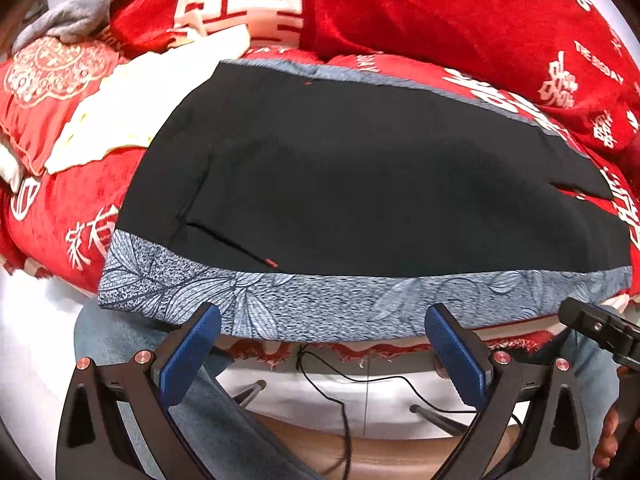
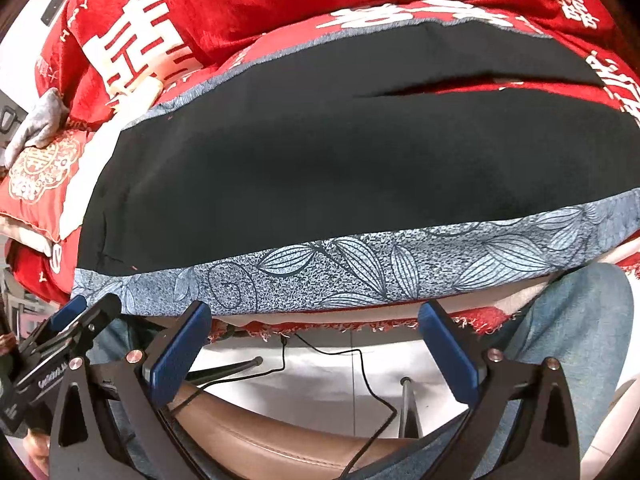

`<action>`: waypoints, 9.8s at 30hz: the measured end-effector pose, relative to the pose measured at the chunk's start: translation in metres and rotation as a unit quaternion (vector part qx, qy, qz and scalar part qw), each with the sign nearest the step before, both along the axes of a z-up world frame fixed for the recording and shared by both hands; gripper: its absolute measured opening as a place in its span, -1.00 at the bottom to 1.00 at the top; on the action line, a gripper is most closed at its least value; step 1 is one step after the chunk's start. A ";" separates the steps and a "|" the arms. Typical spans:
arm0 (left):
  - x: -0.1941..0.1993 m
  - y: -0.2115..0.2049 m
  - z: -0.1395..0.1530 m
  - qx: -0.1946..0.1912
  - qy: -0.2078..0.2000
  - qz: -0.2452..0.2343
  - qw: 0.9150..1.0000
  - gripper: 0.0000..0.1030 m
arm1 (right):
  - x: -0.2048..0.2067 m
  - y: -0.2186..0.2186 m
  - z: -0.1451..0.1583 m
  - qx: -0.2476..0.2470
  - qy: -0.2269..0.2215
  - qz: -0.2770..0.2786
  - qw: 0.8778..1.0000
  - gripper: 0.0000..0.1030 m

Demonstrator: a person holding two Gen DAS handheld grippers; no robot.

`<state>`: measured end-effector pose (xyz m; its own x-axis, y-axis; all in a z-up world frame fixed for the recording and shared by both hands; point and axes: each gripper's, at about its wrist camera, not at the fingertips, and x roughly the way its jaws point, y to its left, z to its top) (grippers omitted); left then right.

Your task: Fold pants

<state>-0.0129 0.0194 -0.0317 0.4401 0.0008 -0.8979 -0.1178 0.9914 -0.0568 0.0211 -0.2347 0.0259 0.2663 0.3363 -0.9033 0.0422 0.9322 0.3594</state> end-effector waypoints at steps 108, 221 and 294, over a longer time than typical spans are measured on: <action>0.235 0.106 0.025 -0.164 -0.077 0.087 0.980 -0.50 | 0.253 -0.001 -0.024 0.258 -0.054 0.035 0.964 -0.77; 0.300 -0.191 0.038 0.089 -0.002 -0.183 0.979 0.51 | 0.126 -0.413 -0.036 0.173 -0.122 -0.309 0.927 0.19; 0.226 0.072 0.016 0.114 -0.008 -0.005 0.993 0.88 | 0.153 -0.030 -0.063 0.344 0.038 -0.064 0.936 -0.44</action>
